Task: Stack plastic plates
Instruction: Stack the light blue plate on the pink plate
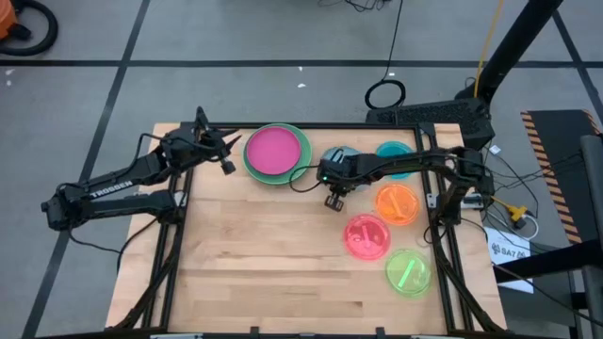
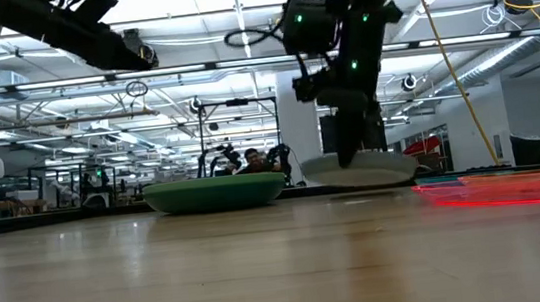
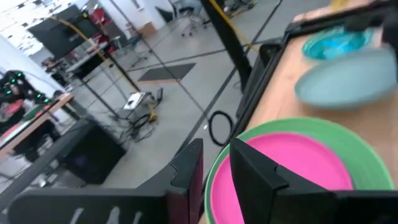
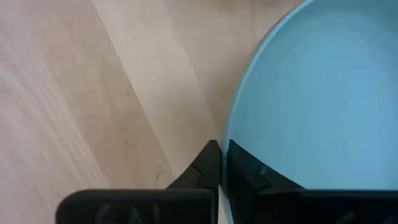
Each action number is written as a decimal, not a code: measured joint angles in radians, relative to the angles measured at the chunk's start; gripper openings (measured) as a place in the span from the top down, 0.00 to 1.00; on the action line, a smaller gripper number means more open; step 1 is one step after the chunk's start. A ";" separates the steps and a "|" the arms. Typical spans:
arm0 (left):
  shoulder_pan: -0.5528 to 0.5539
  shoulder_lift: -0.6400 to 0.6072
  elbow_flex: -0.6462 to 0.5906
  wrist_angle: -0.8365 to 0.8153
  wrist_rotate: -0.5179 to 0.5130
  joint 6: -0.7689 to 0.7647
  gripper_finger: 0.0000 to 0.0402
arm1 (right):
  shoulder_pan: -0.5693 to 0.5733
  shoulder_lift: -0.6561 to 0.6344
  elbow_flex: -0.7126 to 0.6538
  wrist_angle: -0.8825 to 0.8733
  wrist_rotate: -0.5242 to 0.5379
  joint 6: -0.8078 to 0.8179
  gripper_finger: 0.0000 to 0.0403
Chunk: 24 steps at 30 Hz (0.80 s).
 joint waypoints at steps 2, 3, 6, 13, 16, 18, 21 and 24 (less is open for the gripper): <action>0.000 0.000 0.000 -0.001 -0.022 0.002 0.78 | 0.000 -0.041 0.000 0.002 0.021 -0.011 0.99; 0.000 0.000 0.000 0.000 -0.028 0.003 0.78 | 0.000 -0.061 0.000 0.006 0.028 -0.018 0.99; 0.000 0.000 0.000 -0.001 -0.031 0.003 0.78 | -0.001 -0.114 0.000 0.034 0.055 -0.037 0.99; 0.000 0.000 0.000 0.000 -0.031 0.005 0.78 | -0.007 -0.152 0.000 0.237 0.076 -0.186 0.99; 0.000 0.000 0.000 0.000 -0.040 0.011 0.78 | -0.023 -0.129 0.024 0.298 0.056 -0.266 0.99; 0.000 0.000 0.000 0.007 -0.060 0.011 0.78 | -0.040 -0.099 0.066 0.316 0.030 -0.306 0.99; 0.006 0.000 0.000 0.013 -0.097 0.011 0.78 | -0.055 -0.042 0.141 0.328 0.003 -0.378 0.99; 0.022 0.000 0.000 0.012 -0.113 0.011 0.78 | -0.064 0.020 0.222 0.317 -0.005 -0.447 0.99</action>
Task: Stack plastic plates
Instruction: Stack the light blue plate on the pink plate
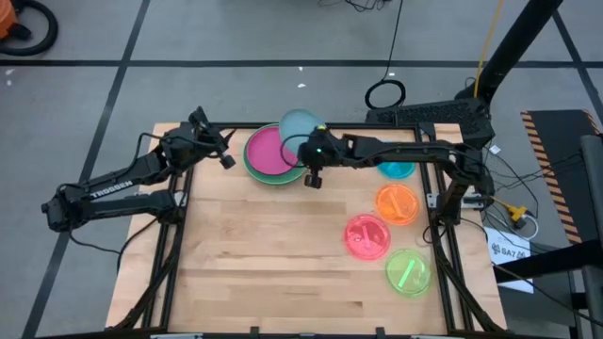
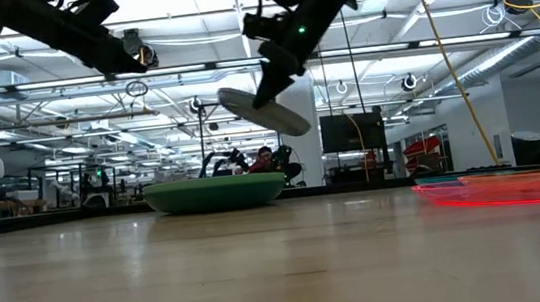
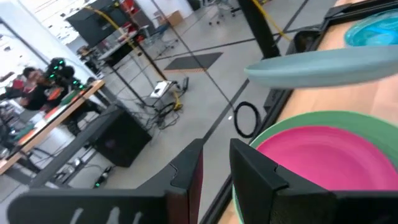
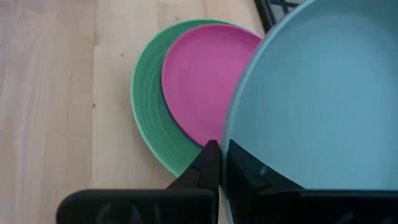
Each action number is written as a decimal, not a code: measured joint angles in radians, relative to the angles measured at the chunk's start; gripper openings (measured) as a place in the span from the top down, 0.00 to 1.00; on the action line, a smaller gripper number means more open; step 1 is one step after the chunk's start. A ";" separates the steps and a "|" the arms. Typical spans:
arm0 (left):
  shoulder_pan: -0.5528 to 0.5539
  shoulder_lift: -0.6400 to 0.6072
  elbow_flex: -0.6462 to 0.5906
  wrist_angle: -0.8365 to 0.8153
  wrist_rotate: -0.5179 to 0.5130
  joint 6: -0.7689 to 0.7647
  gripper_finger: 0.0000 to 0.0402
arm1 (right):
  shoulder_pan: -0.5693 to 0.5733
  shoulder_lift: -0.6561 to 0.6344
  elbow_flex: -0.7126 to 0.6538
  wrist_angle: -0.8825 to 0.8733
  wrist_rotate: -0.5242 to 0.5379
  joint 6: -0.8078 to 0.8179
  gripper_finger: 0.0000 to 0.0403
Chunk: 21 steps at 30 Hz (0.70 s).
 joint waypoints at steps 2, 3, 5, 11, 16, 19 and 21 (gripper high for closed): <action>0.012 0.000 0.000 -0.002 -0.001 -0.006 0.78 | -0.005 0.036 0.044 -0.010 -0.022 -0.040 0.99; 0.019 0.000 0.000 -0.003 -0.002 -0.008 0.78 | -0.009 0.050 0.063 -0.011 -0.034 -0.058 0.99; 0.031 0.000 0.000 -0.004 -0.002 -0.016 0.78 | -0.016 0.075 0.093 -0.016 -0.055 -0.085 0.99; 0.078 0.000 0.000 -0.004 -0.003 -0.045 0.78 | -0.034 0.148 0.164 -0.017 -0.113 -0.151 0.99; 0.107 0.000 0.000 -0.005 -0.003 -0.065 0.78 | -0.038 0.227 0.227 -0.026 -0.129 -0.198 0.99; 0.118 0.000 0.000 -0.005 -0.003 -0.070 0.78 | -0.037 0.269 0.267 -0.036 -0.130 -0.238 0.99; 0.121 0.000 0.000 -0.006 -0.003 -0.072 0.78 | -0.037 0.293 0.294 -0.053 -0.131 -0.264 0.99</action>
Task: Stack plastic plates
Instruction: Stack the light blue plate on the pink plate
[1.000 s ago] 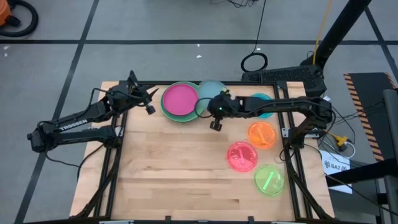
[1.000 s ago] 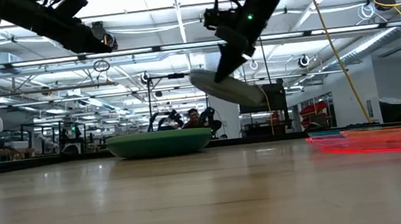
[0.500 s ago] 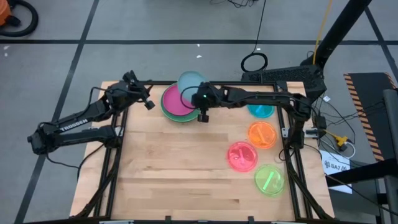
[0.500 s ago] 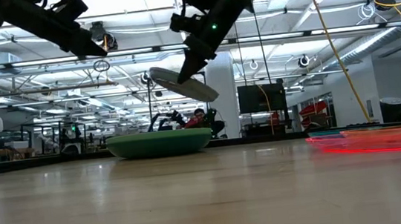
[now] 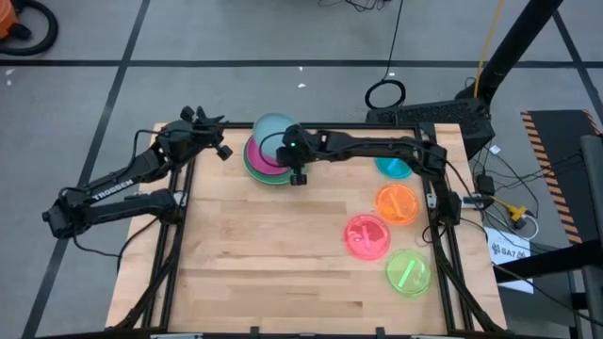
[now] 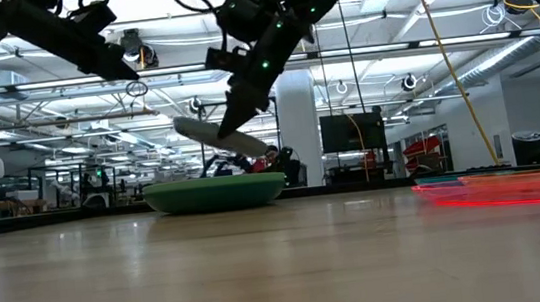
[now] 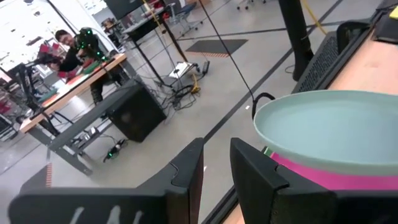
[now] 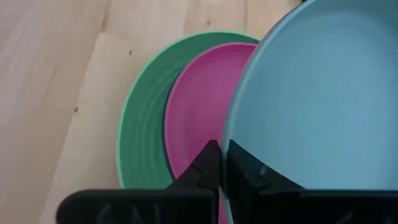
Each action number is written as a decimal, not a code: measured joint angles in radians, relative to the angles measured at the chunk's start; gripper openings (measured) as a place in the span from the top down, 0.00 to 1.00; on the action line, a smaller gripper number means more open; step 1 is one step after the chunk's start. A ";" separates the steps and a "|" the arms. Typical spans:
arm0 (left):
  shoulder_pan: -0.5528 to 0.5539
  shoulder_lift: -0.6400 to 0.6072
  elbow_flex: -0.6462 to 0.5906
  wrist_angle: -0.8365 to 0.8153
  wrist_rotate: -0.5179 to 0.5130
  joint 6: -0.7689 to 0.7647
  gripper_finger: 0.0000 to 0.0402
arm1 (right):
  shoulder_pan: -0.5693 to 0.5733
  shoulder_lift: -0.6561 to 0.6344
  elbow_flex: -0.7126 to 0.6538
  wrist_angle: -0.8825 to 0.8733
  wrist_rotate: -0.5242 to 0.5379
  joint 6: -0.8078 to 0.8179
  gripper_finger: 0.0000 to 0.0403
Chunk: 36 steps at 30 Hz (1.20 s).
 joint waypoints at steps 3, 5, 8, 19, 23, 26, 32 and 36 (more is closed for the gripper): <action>0.003 0.000 0.000 -0.006 0.000 0.000 0.78 | 0.000 0.040 0.037 -0.018 0.000 -0.021 0.99; 0.002 0.000 0.000 -0.007 0.000 0.000 0.78 | 0.000 0.064 0.054 -0.027 0.000 -0.043 0.99; 0.002 0.000 0.000 -0.007 0.001 0.000 0.78 | 0.000 0.096 0.066 -0.026 0.000 -0.082 0.99; 0.002 0.000 0.000 -0.007 0.002 0.000 0.78 | 0.000 0.141 0.076 -0.020 0.003 -0.174 0.99; 0.002 0.000 0.000 -0.007 0.002 -0.002 0.78 | 0.000 0.141 0.076 -0.024 0.003 -0.173 0.99; 0.002 0.000 0.000 -0.007 0.002 -0.003 0.78 | 0.000 0.141 0.076 -0.025 0.003 -0.168 0.98; 0.002 0.000 0.000 -0.016 0.003 -0.003 0.78 | 0.000 0.141 0.076 -0.026 0.003 -0.163 0.97; 0.002 0.000 0.000 -0.020 0.003 -0.003 0.78 | 0.000 0.141 0.076 -0.026 0.003 -0.166 0.97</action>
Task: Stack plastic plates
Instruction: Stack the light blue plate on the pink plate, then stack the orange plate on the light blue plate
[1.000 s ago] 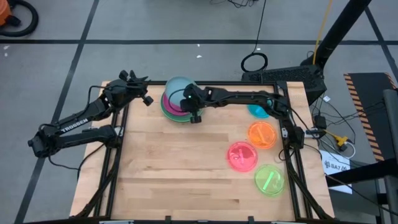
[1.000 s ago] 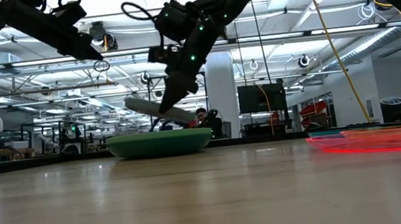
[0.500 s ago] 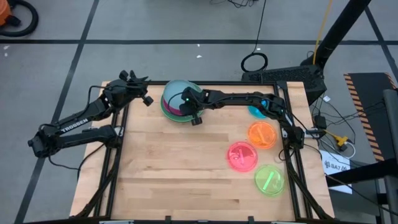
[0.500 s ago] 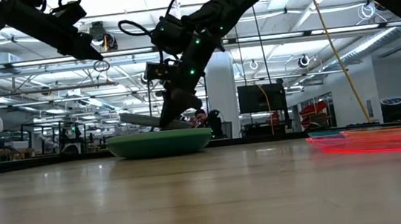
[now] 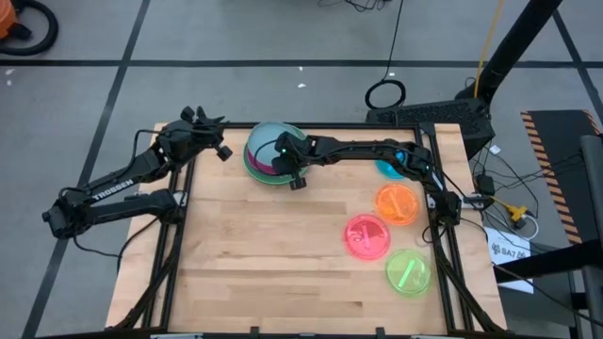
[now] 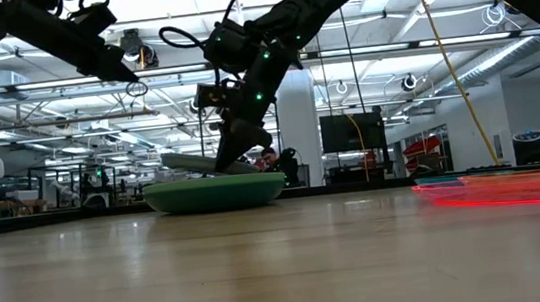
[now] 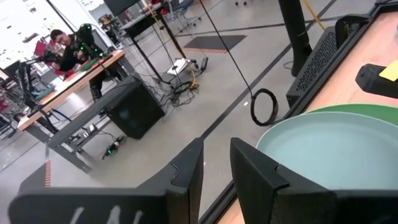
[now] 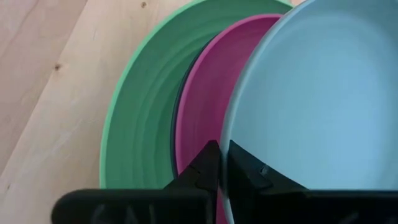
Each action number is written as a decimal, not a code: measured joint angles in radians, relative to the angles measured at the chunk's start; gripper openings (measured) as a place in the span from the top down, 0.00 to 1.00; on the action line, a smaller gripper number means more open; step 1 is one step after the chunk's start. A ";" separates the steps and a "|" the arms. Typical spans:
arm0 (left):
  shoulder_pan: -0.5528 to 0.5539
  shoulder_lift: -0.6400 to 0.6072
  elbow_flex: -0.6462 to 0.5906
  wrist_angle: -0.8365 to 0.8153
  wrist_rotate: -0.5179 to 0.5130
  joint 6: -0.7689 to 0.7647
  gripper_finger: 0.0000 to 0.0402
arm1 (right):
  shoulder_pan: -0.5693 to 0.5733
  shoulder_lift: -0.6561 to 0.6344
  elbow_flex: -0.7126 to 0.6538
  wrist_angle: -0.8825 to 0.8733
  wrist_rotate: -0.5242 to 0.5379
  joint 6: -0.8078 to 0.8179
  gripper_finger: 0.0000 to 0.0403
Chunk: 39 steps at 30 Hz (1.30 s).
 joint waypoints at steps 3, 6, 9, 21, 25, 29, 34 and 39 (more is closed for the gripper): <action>0.000 0.000 0.000 -0.002 0.000 0.000 0.78 | 0.000 0.000 0.000 0.000 0.000 0.003 0.97; 0.000 0.000 0.000 -0.003 0.000 -0.002 0.78 | 0.000 0.000 0.000 0.000 0.000 0.003 0.96; 0.000 0.000 0.000 -0.003 0.000 -0.004 0.78 | 0.000 0.000 0.000 0.000 0.000 0.006 0.95; 0.000 0.000 0.000 -0.003 0.000 -0.005 0.78 | 0.000 0.000 0.000 0.000 0.001 0.102 0.75; 0.000 0.000 0.000 -0.003 0.000 -0.012 0.78 | 0.000 0.000 0.000 0.001 0.010 0.142 0.65; 0.000 0.000 0.000 -0.004 0.000 -0.019 0.78 | 0.003 -0.007 0.000 -0.002 0.060 0.179 0.58; 0.000 0.000 0.000 -0.011 0.000 -0.021 0.78 | 0.006 -0.035 0.000 -0.022 0.056 0.248 0.54; -0.002 0.000 0.000 -0.011 0.001 -0.022 0.78 | 0.010 -0.079 0.000 -0.075 0.054 0.337 0.54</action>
